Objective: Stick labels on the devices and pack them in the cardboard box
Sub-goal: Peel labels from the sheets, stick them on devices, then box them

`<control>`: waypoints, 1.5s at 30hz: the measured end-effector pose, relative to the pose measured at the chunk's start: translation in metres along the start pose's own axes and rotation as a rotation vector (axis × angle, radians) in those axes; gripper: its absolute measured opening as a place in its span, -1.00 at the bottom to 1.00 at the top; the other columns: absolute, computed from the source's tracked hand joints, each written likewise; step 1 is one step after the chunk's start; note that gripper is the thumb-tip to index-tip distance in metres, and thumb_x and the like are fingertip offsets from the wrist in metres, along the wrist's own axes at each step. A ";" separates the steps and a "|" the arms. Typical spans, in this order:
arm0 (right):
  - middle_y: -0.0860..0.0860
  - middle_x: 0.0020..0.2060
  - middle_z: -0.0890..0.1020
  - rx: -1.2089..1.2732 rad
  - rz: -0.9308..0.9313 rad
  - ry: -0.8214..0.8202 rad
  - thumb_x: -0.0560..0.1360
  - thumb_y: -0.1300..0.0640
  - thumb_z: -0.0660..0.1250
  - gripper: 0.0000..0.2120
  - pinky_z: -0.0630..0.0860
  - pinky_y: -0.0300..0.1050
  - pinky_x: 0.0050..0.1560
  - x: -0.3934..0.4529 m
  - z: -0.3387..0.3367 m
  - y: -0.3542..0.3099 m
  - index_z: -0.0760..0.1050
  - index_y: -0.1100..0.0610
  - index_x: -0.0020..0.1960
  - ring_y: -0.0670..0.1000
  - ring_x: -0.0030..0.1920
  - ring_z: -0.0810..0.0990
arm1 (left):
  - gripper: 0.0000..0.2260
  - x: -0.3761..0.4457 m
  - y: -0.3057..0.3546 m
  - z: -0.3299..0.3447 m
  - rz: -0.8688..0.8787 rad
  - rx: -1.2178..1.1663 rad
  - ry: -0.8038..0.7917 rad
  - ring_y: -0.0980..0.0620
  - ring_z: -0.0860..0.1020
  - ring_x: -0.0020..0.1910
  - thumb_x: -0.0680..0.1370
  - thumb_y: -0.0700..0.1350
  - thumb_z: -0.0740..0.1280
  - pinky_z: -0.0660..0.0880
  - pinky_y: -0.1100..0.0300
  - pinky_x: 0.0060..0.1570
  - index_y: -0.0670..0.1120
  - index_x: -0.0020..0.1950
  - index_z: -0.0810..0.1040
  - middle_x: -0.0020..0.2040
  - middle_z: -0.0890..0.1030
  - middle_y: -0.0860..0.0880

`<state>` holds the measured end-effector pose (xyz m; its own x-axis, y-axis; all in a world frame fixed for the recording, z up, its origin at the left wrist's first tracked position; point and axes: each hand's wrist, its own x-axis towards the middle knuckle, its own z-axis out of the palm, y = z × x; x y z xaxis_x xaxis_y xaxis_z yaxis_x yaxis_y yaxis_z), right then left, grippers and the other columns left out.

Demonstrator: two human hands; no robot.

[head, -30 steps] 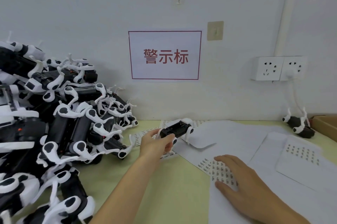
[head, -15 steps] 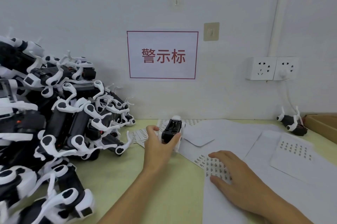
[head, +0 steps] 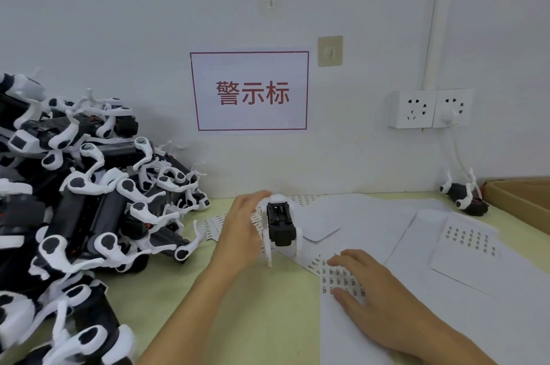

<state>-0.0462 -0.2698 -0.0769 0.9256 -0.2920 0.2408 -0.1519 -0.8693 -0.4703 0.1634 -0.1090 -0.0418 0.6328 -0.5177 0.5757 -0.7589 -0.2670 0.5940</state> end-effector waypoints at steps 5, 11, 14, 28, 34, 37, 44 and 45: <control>-0.37 0.34 0.24 -0.007 0.010 -0.019 0.62 -0.17 0.18 -0.62 0.33 -0.19 0.40 -0.001 0.002 0.000 0.28 -0.25 0.42 -0.13 0.37 0.36 | -0.17 0.005 -0.002 -0.002 0.193 0.408 -0.309 0.07 -0.01 0.55 0.45 -0.52 0.19 0.47 0.06 0.20 0.27 0.50 0.32 0.60 0.03 0.17; -0.38 0.31 0.25 -0.012 -0.021 0.007 0.62 -0.17 0.18 -0.63 0.32 -0.29 0.35 0.000 0.001 -0.001 0.28 -0.25 0.41 -0.19 0.34 0.35 | -0.64 0.008 0.008 -0.005 0.289 0.496 -0.272 0.06 0.05 0.58 0.61 0.05 0.32 0.16 0.11 0.37 0.07 0.39 0.37 0.55 0.23 0.16; -0.40 0.29 0.26 -0.014 -0.036 0.021 0.62 -0.14 0.19 -0.64 0.32 -0.36 0.30 0.000 0.001 0.000 0.29 -0.25 0.40 -0.22 0.31 0.37 | -0.70 0.010 0.022 -0.010 0.213 0.415 -0.244 -0.04 0.46 0.18 0.57 0.13 0.35 0.28 0.22 -0.03 0.03 0.14 0.34 0.06 0.52 0.10; -0.36 0.27 0.36 0.000 0.011 0.132 0.65 0.19 0.10 -0.60 0.25 -0.46 0.24 -0.001 -0.007 -0.009 0.31 -0.18 0.40 -0.27 0.30 0.36 | -0.52 0.010 0.030 -0.006 0.035 0.760 -0.255 -0.01 0.39 0.19 0.48 0.31 0.28 0.28 0.09 0.13 0.03 0.25 0.47 0.11 0.53 0.06; -0.12 0.25 0.50 -0.101 0.152 0.077 0.55 0.34 0.06 -0.37 0.30 -0.12 0.36 -0.003 -0.017 -0.015 0.18 -0.21 0.48 -0.05 0.32 0.41 | -0.54 0.006 0.080 -0.004 0.301 0.457 -0.151 0.09 0.20 0.35 0.57 0.16 0.28 0.16 0.12 0.30 0.08 0.45 0.37 0.33 0.43 0.09; -0.11 0.17 0.54 -0.098 0.152 0.054 0.54 0.33 0.08 -0.37 0.34 -0.11 0.31 -0.003 -0.017 -0.017 0.18 -0.21 0.47 -0.04 0.27 0.44 | -0.69 -0.027 0.098 0.019 0.239 0.202 -0.335 0.18 0.34 0.22 0.63 0.08 0.20 0.38 0.14 0.21 0.10 0.37 0.39 0.25 0.46 0.11; -0.10 0.20 0.45 -0.020 0.208 0.034 0.48 0.37 0.04 -0.28 0.35 -0.05 0.37 -0.002 -0.018 -0.012 0.17 -0.29 0.46 0.04 0.33 0.38 | -0.41 -0.066 0.055 0.048 0.109 0.246 -0.502 0.20 0.13 0.46 0.59 0.29 0.16 0.07 0.28 0.37 0.07 0.55 0.20 0.50 0.25 0.18; -0.10 0.21 0.44 -0.008 0.217 0.042 0.47 0.39 0.04 -0.26 0.35 -0.04 0.38 -0.001 -0.019 -0.012 0.18 -0.29 0.46 0.04 0.34 0.38 | -0.40 -0.065 0.053 0.049 0.112 0.255 -0.504 0.21 0.11 0.46 0.59 0.29 0.16 0.05 0.27 0.39 0.08 0.57 0.17 0.51 0.23 0.18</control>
<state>-0.0523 -0.2664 -0.0554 0.8559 -0.4886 0.1697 -0.3490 -0.7876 -0.5078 0.0747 -0.1298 -0.0754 0.4420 -0.8610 0.2517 -0.8699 -0.3428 0.3547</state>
